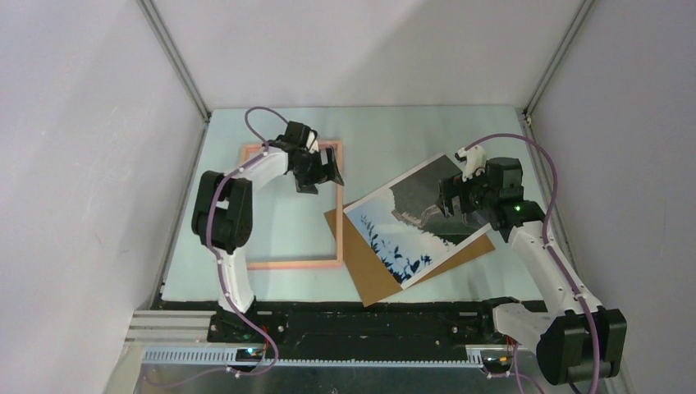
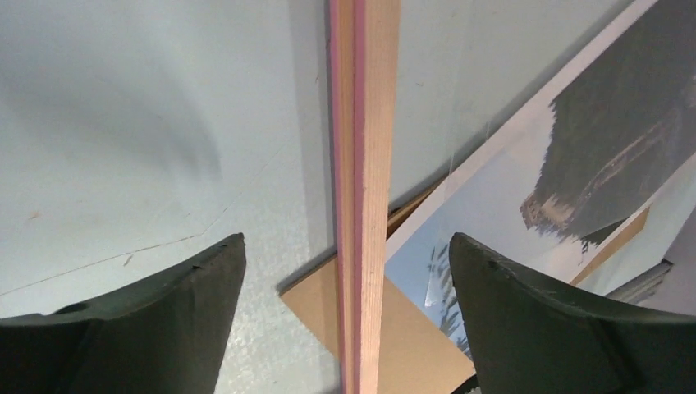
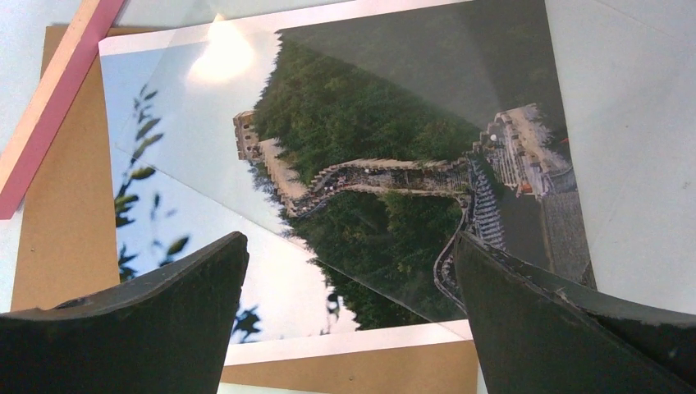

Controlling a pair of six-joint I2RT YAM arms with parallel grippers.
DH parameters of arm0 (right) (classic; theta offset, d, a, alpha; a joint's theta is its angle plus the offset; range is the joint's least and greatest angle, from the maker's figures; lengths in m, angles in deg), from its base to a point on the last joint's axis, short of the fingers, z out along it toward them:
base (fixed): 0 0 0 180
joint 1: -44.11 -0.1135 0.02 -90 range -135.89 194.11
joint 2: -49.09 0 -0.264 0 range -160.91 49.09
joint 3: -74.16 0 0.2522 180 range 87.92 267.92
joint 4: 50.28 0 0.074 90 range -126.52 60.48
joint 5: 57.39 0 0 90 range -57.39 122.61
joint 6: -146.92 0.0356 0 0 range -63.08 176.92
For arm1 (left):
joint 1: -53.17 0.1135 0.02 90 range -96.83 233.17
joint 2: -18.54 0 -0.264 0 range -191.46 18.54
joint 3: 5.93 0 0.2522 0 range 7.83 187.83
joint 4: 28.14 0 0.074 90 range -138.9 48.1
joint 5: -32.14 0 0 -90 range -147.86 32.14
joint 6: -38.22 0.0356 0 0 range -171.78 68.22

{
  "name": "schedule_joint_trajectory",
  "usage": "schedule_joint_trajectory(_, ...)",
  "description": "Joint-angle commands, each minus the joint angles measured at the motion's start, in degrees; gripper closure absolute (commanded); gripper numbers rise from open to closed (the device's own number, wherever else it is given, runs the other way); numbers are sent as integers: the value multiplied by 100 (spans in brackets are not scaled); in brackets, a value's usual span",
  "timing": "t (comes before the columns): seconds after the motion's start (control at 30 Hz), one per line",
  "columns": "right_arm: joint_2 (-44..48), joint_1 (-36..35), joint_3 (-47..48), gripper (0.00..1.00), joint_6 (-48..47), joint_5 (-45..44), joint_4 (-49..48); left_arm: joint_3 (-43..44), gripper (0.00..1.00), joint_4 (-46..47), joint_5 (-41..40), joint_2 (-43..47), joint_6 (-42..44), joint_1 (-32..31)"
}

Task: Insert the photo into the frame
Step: Move the photo frame to the center of the board, then pick up the photo frame item at the center of the board.

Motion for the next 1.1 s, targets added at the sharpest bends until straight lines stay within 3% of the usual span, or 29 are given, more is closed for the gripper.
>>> schedule_joint_trajectory(0.0, 220, -38, 33, 0, 83, -144, -95, 6, 1, 59, -500, 787, 963, 14)
schedule_joint_trajectory(0.33, 47, -173, 31, 0, 387, -817, -283, 400, 0, 53, 292, 986, 1669, -279)
schedule_joint_trajectory(0.7, -603, -199, 94, 0, 631, -1585, -525, 1542, 0, 57, 1007, -47, 1680, -905)
schedule_joint_trajectory(1.07, -2120, 981, 827, 0, 1265, -1295, -280, 2455, 0, 50, 779, -1191, 973, -961)
